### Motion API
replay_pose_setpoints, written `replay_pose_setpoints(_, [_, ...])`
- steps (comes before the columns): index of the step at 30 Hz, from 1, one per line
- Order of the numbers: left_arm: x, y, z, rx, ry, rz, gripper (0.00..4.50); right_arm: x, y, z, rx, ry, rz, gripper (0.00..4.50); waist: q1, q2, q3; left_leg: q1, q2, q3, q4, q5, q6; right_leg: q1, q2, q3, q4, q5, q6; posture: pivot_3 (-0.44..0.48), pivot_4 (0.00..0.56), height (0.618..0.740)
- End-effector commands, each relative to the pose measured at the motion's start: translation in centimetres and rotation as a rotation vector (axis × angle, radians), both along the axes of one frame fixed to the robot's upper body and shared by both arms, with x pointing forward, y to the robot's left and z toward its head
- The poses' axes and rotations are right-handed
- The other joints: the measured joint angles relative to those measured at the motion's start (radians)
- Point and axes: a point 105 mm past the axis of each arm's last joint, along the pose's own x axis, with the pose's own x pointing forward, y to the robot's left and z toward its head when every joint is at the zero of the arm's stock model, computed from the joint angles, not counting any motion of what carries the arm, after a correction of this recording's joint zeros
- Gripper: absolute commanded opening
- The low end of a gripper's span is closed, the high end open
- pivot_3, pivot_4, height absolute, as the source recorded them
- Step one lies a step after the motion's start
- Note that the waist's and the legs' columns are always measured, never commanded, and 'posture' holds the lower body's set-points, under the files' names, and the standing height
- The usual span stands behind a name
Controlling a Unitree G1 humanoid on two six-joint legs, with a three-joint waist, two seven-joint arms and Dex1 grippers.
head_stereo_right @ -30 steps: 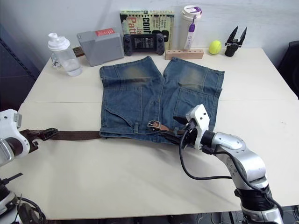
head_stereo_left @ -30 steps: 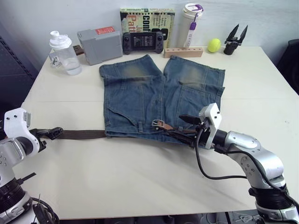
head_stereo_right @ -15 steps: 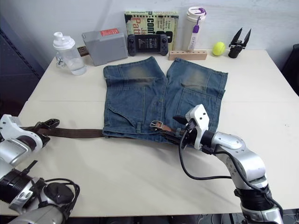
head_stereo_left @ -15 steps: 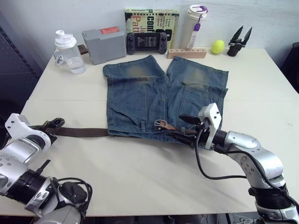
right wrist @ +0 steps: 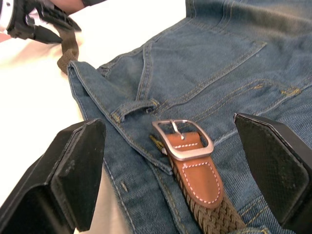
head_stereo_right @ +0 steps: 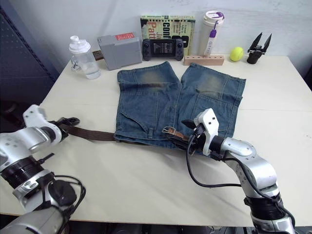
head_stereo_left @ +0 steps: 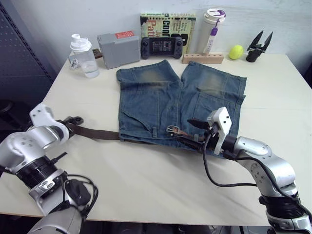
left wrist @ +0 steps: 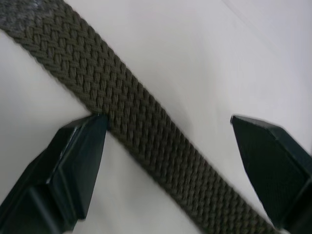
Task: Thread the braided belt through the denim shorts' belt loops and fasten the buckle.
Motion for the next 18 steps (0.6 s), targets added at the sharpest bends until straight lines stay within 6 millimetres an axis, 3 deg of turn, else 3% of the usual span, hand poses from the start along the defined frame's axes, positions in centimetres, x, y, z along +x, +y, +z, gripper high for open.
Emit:
replay_pose_setpoints(1, [0.3,-3.7,-4.2,0.034,0.120,-0.210,4.46,-0.5,-0.2,1.4,0.016,-0.059,-0.005,4.50,0.004,0.003,-0.002,0.002,0.000,0.000,-0.001,0.000,0.000,0.002,0.000,0.000,0.000,0.000,0.000,0.000,0.150,0.726])
replay_pose_setpoints(4, [0.5,-3.5,-5.1,0.144,0.141,-0.279,4.46,-0.5,-0.3,1.6,0.028,-0.061,-0.011,4.50,0.005,0.005,-0.002,0.009,0.000,0.001,-0.002,0.000,0.000,0.009,0.001,0.000,-0.002,0.000,0.000,0.000,0.150,0.726])
replay_pose_setpoints(9, [0.9,-3.2,-5.2,0.163,0.130,-0.274,4.46,-0.3,-0.3,1.6,0.028,-0.062,-0.017,4.50,0.006,0.009,-0.004,0.011,0.001,-0.001,-0.003,0.000,0.000,0.011,0.000,0.000,-0.004,0.000,0.000,0.000,0.150,0.726])
replay_pose_setpoints(18, [1.2,-3.8,-5.2,0.135,0.111,-0.274,0.79,0.2,-0.1,1.7,0.032,-0.075,-0.020,4.50,0.006,0.009,-0.004,0.010,0.000,-0.001,-0.003,0.000,0.000,0.011,0.000,-0.001,-0.004,0.000,0.000,0.000,0.150,0.726])
